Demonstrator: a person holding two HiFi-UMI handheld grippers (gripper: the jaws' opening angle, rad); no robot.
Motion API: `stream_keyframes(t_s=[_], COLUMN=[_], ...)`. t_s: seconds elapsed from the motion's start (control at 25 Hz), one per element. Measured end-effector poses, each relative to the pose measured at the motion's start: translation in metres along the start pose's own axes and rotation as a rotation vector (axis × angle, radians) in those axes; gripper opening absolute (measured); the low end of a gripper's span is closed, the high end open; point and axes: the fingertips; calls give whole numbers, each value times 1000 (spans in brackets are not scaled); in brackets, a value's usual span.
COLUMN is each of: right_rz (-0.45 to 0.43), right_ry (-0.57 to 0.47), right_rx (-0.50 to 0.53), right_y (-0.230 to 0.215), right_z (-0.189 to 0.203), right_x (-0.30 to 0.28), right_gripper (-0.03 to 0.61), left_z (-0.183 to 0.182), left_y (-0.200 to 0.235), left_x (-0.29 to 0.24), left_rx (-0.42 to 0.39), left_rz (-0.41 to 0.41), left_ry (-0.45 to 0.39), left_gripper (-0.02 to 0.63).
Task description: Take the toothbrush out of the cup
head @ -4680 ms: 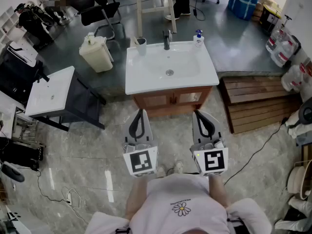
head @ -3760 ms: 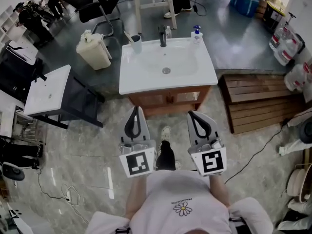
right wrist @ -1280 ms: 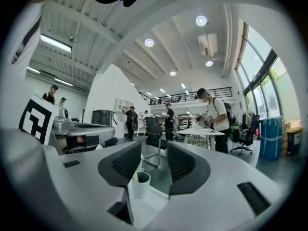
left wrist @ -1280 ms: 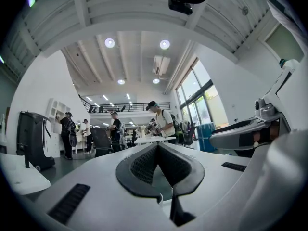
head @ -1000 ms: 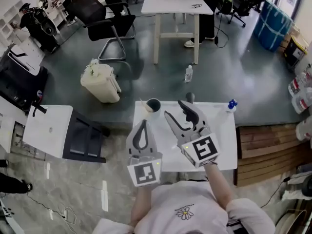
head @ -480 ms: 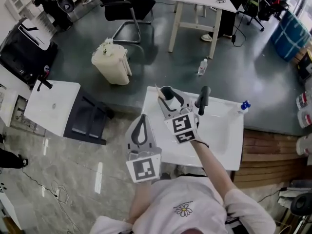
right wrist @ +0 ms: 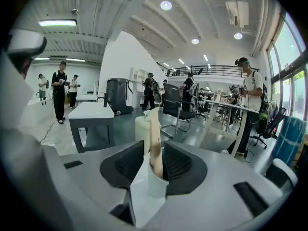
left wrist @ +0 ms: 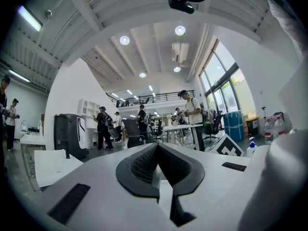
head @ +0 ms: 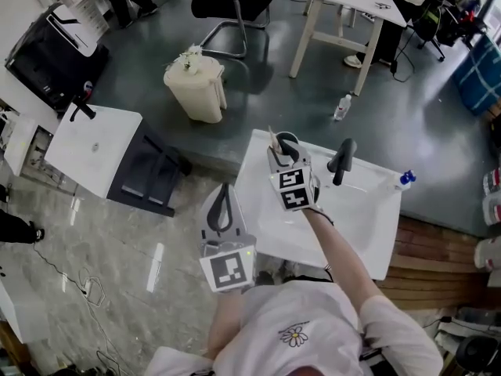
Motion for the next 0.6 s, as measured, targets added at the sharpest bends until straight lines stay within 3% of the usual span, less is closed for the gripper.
stream_keyframes(t_s=[0.12,0.28,0.6], right_rz=[13,27,21], right_ry=[21,15,23], right_rx=[-1,24,31], right_y=[-1,-3,-2], right_z=[7,11,8], right_x=[-7,-12,-8], right_gripper=[107,51,38], left_z=[0,5,4], left_y=[0,2,9], left_x=[1,2,3], left_rx=[7,-5,0], left_rz=[-3,-11,-35], left_ry=[-5,10,9], left_gripper=[14,14,14])
Point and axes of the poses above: the fingertips, and each gripper's own axes: x backward along the fingers, y to its left, z out of its underside, and after that the axes turned 5 degrees about z, right-handed
